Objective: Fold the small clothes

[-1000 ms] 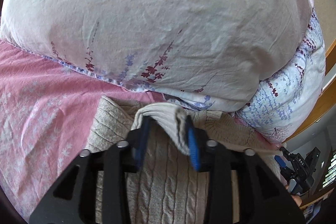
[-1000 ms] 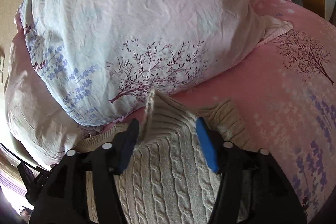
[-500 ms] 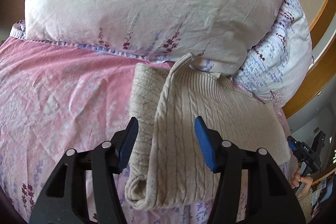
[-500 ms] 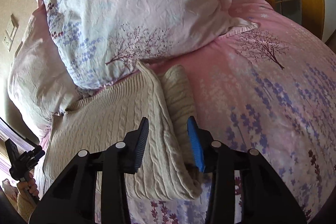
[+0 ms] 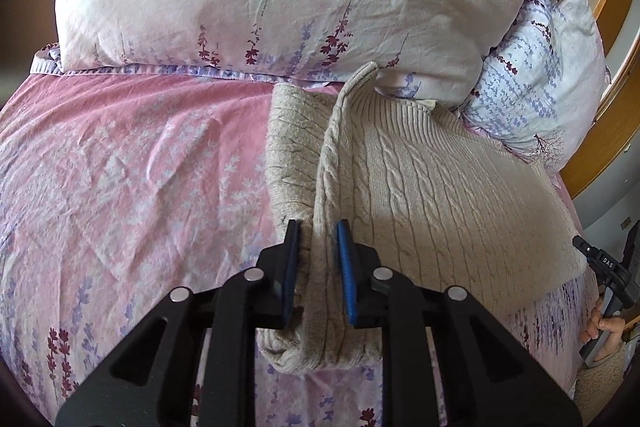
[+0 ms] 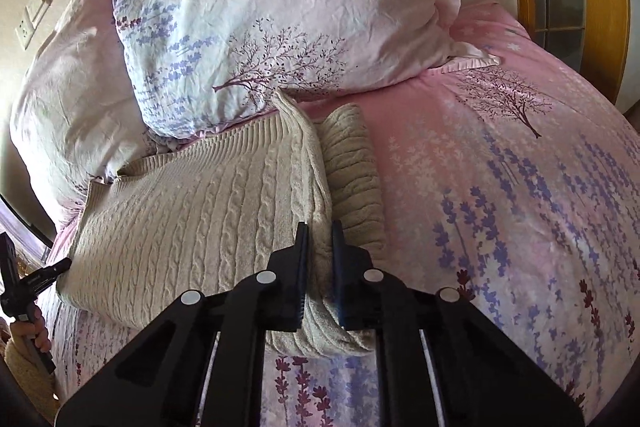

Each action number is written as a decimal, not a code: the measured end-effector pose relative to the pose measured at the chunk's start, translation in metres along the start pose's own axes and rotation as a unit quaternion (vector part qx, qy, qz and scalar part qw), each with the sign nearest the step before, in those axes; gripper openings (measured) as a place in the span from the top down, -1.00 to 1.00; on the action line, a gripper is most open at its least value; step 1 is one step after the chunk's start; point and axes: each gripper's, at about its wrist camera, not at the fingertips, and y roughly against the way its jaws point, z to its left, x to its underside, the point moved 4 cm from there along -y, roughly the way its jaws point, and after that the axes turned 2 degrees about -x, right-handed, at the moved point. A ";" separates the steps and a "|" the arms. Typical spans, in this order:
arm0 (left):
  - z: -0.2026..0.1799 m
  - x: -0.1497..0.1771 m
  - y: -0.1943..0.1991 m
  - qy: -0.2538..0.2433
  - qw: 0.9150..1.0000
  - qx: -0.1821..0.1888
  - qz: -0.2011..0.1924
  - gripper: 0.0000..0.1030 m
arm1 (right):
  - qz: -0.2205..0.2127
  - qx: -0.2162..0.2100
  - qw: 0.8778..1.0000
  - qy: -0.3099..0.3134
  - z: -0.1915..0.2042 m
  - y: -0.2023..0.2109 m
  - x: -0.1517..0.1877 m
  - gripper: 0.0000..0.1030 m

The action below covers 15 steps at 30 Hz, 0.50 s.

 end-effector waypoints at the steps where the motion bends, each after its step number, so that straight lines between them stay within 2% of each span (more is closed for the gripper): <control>1: 0.001 0.000 0.002 -0.001 1.000 0.002 -0.001 0.69 | -0.007 -0.002 1.000 -0.001 0.002 0.005 -0.001 0.78; 6: 0.005 0.003 0.014 -0.002 1.000 0.018 -0.007 0.72 | -0.019 -0.006 1.000 0.001 0.005 0.023 0.003 0.84; 10: 0.008 0.005 0.008 -0.002 1.000 0.016 -0.002 0.72 | 0.018 0.022 0.999 -0.017 -0.010 0.001 0.013 0.84; 13: 0.005 0.005 0.008 -0.007 1.000 0.014 -0.005 0.64 | 0.025 0.031 0.999 -0.016 -0.009 -0.003 0.013 0.83; 15: 0.005 0.003 0.015 -0.005 1.000 0.013 -0.013 0.58 | 0.018 0.031 0.999 -0.013 -0.004 0.003 0.009 0.72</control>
